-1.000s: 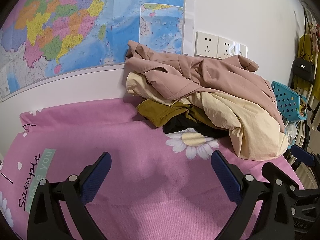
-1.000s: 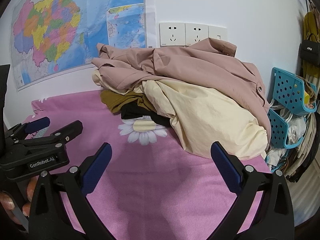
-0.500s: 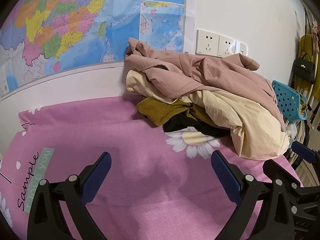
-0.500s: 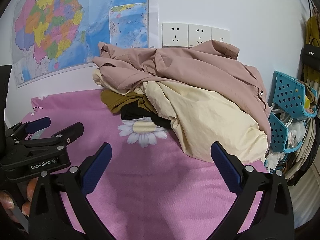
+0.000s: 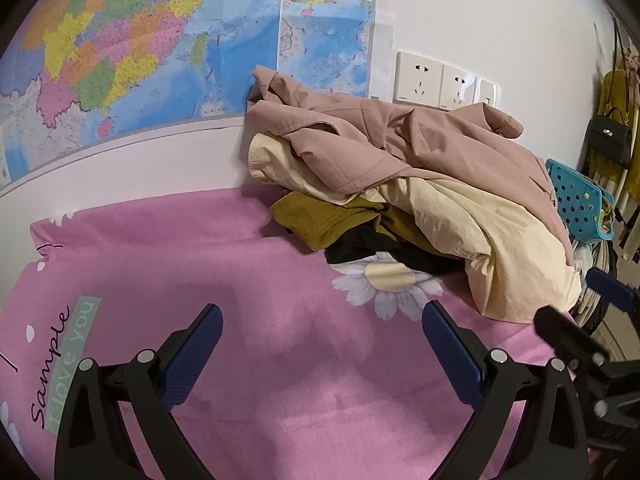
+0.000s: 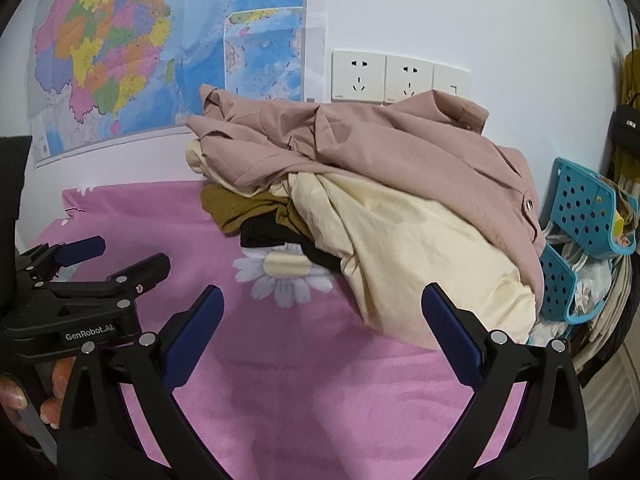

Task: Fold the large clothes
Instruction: 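Reach the right gripper into the pile and grasp the pink jacket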

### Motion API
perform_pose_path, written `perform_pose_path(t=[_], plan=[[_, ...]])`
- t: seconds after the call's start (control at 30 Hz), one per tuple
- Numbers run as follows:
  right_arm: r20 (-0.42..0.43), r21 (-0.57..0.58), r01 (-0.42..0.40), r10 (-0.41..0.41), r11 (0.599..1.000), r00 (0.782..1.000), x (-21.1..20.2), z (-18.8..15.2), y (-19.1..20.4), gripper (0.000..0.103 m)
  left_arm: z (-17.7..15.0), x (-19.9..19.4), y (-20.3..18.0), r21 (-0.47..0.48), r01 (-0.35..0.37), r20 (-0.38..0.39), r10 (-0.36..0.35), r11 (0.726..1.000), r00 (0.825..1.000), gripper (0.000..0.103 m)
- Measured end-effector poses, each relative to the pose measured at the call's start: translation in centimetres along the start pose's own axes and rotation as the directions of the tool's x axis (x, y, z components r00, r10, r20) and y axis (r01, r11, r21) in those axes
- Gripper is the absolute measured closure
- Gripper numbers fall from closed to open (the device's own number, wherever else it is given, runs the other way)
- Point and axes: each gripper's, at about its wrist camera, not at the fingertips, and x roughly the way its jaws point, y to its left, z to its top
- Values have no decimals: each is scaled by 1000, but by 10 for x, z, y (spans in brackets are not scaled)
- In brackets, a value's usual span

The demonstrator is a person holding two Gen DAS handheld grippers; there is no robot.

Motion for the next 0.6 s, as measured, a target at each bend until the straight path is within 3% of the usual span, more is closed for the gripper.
perform_pose_path(t=[0.3,0.6], plan=[[41,-144,17,-11,989,999,27,46,-3,6,20,26,5,0,-13,-28,13,1000,1000,7],[16,-293,17,-13,956,1000,109,117,-2,6,45,53,10,-2,-44,-43,44,999,998,7]])
